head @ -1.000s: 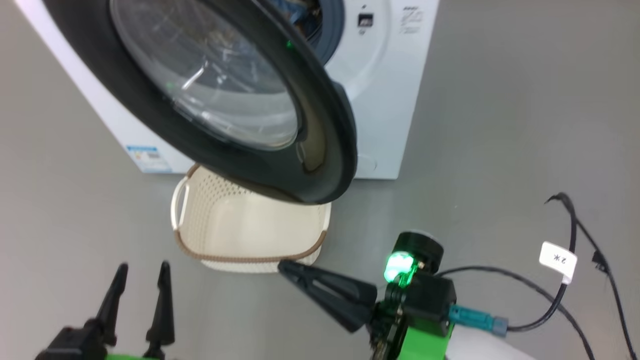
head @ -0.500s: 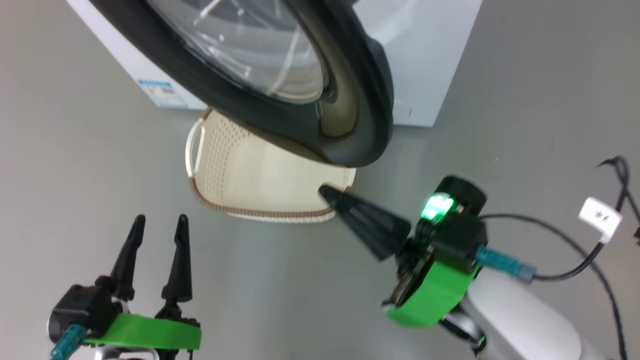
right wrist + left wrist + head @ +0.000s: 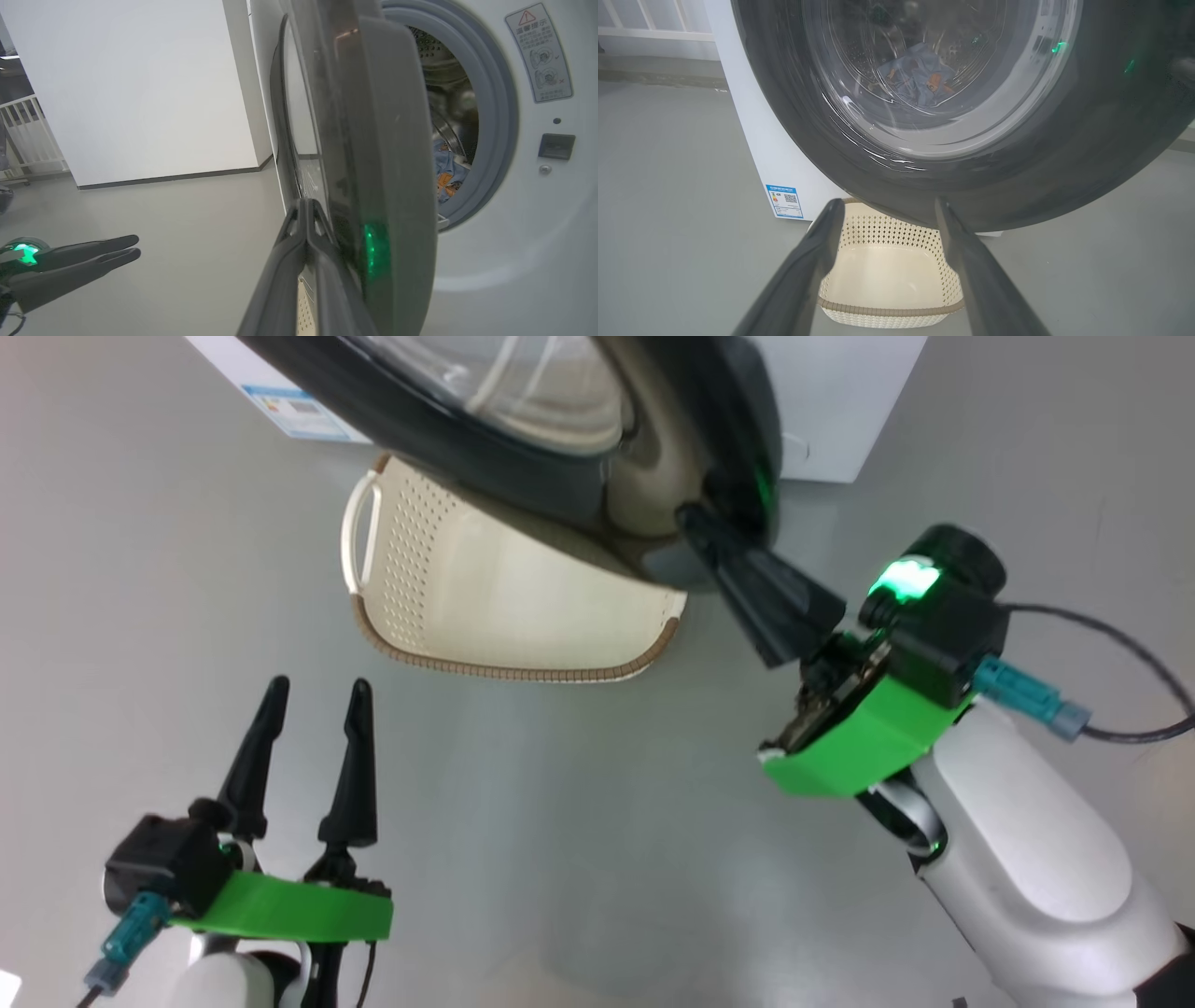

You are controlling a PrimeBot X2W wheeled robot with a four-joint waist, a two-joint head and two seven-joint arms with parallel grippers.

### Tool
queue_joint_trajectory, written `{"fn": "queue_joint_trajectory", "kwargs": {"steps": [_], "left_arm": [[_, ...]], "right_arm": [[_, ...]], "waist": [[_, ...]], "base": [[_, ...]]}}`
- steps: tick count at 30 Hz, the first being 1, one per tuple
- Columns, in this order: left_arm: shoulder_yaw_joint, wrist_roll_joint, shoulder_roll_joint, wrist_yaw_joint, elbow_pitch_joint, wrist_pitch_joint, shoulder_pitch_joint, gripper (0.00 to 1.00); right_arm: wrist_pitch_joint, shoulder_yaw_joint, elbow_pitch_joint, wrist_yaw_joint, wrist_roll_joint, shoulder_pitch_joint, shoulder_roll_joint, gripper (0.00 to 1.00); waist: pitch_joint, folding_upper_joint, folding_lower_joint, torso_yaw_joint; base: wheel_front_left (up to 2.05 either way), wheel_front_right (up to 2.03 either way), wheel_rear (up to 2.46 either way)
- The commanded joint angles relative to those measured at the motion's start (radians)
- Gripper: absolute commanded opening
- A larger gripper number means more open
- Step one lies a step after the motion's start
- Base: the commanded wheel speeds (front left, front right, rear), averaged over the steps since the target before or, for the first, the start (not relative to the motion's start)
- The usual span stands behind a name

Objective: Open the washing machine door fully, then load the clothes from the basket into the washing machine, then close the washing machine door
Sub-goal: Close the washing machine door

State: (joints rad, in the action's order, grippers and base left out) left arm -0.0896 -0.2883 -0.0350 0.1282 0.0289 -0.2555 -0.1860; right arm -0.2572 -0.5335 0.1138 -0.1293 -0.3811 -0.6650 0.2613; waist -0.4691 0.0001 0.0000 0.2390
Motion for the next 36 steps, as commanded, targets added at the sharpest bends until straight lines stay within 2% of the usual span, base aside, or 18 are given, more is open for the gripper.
{"fn": "queue_joint_trajectory", "kwargs": {"steps": [1,12,26,36], "left_arm": [[0.028,-0.008,-0.015,0.003,-0.021,-0.006,-0.022,1.00],[0.009,-0.012,-0.015,0.003,-0.027,-0.006,-0.065,1.00],[-0.024,-0.043,-0.015,0.003,-0.033,-0.006,-0.137,1.00],[-0.045,-0.065,-0.015,0.003,-0.043,-0.006,-0.168,1.00]], "right_arm": [[-0.005,0.010,-0.019,-0.001,0.005,-0.001,-0.025,0.00],[-0.005,0.140,0.018,-0.001,0.021,-0.133,-0.046,0.00],[-0.005,0.153,0.145,-0.001,0.017,-0.389,-0.030,0.00],[-0.005,0.232,0.210,-0.001,0.039,-0.528,-0.071,0.00]], "waist": [[-0.017,-0.0001,0.0000,0.000],[-0.107,-0.0001,0.0000,-0.007],[-0.226,-0.0001,0.0000,0.029],[-0.278,-0.0001,0.0000,0.051]], "base": [[0.00,0.00,0.00],[0.00,0.00,0.00],[0.00,0.00,0.00],[0.00,0.00,0.00]]}}
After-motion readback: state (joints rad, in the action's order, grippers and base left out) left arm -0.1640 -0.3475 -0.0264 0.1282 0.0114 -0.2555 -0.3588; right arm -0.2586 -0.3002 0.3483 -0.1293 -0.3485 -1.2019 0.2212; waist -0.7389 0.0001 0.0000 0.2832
